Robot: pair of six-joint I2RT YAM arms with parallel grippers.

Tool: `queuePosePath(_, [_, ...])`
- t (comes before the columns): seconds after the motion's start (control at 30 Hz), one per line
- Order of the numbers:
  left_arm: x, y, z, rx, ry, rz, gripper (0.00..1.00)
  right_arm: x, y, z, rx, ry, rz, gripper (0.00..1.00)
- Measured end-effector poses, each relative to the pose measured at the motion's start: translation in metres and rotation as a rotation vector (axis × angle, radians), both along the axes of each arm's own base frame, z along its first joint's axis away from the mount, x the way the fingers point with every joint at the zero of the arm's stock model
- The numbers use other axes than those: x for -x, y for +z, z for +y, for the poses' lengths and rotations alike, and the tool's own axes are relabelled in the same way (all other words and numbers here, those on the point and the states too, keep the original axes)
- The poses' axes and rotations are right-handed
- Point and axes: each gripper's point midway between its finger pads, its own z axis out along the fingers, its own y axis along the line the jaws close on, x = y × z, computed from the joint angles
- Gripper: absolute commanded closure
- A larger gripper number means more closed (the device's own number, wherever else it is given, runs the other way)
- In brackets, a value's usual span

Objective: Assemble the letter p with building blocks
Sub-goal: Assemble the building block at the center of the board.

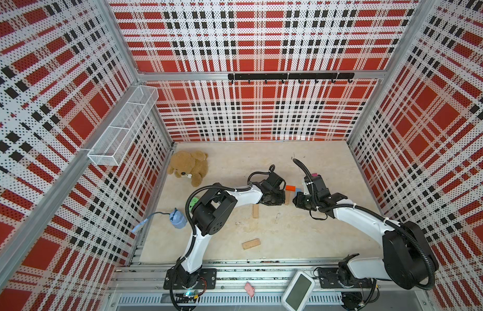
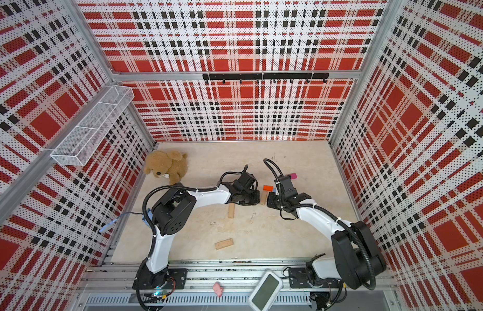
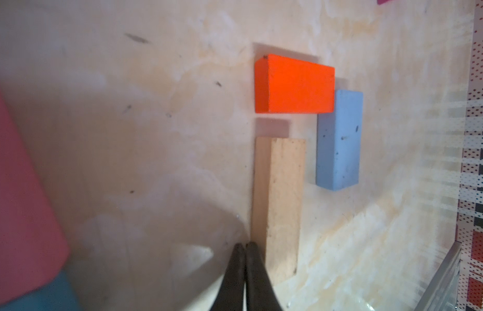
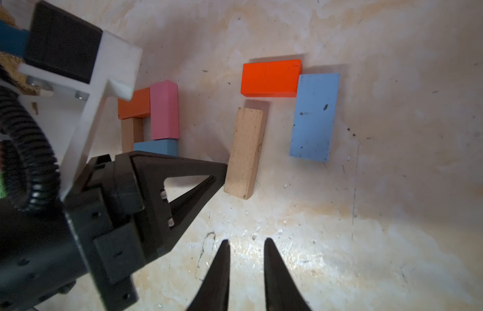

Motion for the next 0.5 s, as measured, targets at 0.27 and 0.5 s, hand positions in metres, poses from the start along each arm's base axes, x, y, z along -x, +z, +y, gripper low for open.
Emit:
queuePosePath(0.27, [0.003, 0.01, 0.008, -0.019, 0.011, -0.019, 0.91, 0.0, 0.0, -0.001, 0.004, 0.0, 0.0, 0.75])
queuePosePath(0.5, [0.024, 0.072, 0.012, 0.031, 0.003, -0.12, 0.9, 0.003, 0.012, -0.004, -0.002, -0.009, -0.029, 0.61])
